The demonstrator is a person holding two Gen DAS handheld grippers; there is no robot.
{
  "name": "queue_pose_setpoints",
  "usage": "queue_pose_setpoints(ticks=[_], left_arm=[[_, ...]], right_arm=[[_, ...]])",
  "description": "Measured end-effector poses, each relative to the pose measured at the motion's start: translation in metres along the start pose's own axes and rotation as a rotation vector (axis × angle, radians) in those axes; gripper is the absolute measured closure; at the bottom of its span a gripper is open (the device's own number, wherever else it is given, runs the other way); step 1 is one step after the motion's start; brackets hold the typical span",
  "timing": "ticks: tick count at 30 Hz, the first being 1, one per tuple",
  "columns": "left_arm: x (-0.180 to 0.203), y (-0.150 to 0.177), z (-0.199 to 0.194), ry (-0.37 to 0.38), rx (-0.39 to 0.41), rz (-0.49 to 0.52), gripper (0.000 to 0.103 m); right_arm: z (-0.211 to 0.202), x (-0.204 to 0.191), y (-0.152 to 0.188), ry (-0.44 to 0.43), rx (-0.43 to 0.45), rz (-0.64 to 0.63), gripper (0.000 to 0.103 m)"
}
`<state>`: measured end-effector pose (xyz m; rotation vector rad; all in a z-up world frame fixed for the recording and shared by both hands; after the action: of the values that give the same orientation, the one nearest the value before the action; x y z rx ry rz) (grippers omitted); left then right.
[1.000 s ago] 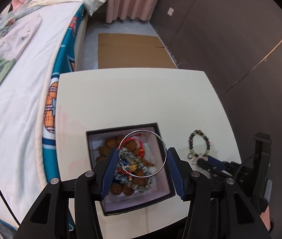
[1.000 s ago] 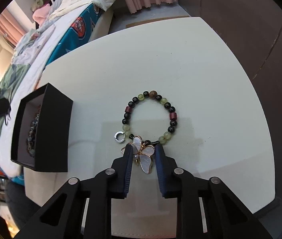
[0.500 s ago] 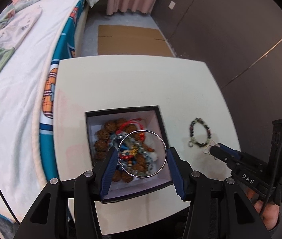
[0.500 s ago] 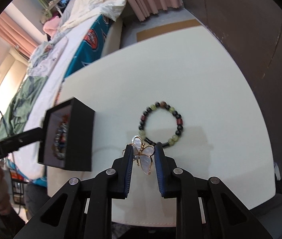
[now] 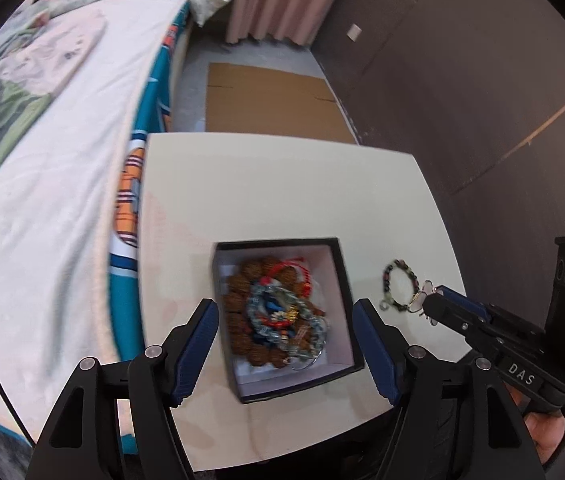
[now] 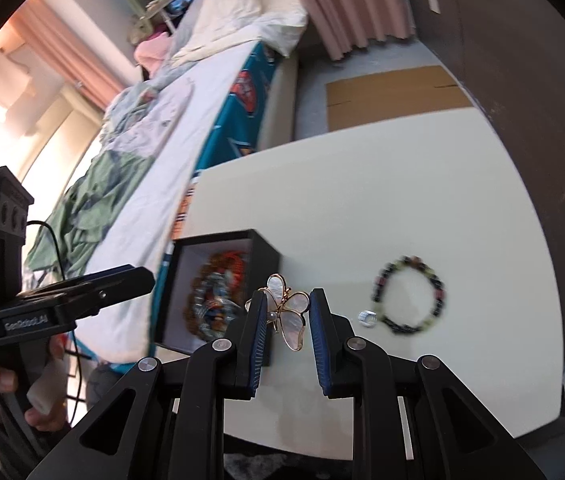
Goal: Organize jewelry
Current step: 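Carry the butterfly charm over the box and open the right gripper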
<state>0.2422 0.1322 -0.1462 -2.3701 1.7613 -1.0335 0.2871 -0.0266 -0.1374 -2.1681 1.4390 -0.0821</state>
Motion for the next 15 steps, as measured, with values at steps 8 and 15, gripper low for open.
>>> queue_pose_setpoints(ticks=[8, 15], left_arm=[[-0.025, -0.003, -0.029, -0.026, 0.061, -0.052, 0.033], [-0.041, -0.003, -0.046, -0.039, 0.101, -0.093, 0.033]], right_arm=[[0.004, -0.051, -0.012, -0.07, -0.008, -0.074, 0.08], [0.009, -0.083, -0.016, -0.19, -0.021, -0.083, 0.077]])
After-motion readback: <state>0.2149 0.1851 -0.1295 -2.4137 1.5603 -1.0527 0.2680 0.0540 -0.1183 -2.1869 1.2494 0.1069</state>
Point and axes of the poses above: each gripper's, at about its wrist camera, not at the fingertips, and z roughly the way its jaws point, x to its right, y to its underside, the point moved 8 cm from there along z, roughly the way its jaws point, and after that the axes turned 11 degrees about y, right-handed, at the moved point
